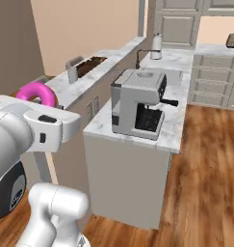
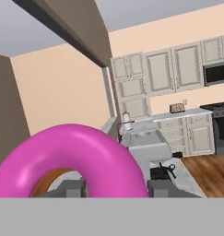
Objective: Take the donuts from the fridge and place them on the empty tray on the dining counter.
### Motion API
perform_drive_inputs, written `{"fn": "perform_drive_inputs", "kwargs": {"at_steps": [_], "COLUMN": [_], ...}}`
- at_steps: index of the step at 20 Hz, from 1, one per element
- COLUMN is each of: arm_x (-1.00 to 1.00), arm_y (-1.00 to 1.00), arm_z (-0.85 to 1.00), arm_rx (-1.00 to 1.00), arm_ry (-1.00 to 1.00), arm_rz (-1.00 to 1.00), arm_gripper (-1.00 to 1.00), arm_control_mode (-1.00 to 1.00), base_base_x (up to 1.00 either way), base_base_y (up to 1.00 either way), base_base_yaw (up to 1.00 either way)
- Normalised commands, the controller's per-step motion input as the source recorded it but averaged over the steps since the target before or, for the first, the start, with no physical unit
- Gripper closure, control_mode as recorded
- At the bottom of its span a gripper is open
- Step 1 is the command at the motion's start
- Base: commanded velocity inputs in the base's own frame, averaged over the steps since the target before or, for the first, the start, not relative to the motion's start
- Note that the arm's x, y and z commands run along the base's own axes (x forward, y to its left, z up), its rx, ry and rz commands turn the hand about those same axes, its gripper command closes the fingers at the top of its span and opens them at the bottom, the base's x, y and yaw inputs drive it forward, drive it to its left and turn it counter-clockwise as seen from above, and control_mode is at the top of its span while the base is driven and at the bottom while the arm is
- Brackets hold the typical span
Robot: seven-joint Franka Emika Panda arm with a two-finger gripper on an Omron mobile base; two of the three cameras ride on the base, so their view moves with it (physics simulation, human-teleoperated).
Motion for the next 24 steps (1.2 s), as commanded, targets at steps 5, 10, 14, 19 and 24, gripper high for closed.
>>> {"fn": "perform_drive_inputs", "kwargs": {"at_steps": [5,10,14,19,24], "arm_x": [0.0,0.0,0.0,0.0,0.0], "arm_y": [0.0,0.0,0.0,0.0,0.0], "arm_z": [0.0,0.0,0.0,0.0,0.0], "arm_rx": [0.0,0.0,0.0,0.0,0.0], "arm_ry": [0.0,0.0,0.0,0.0,0.0], "arm_rz": [0.0,0.0,0.0,0.0,0.0], "arm_gripper": [1.0,1.0,1.0,1.0,1.0], "arm_control_mode": [1.0,1.0,1.0,1.0,1.0], "base_base_x": [-0.97,-0.55,-0.04,0.0,0.18], "base_base_y": [1.0,1.0,1.0,1.0,1.0], "base_base_yaw": [-0.06,-0.05,-0.12,-0.01,0.0]}}
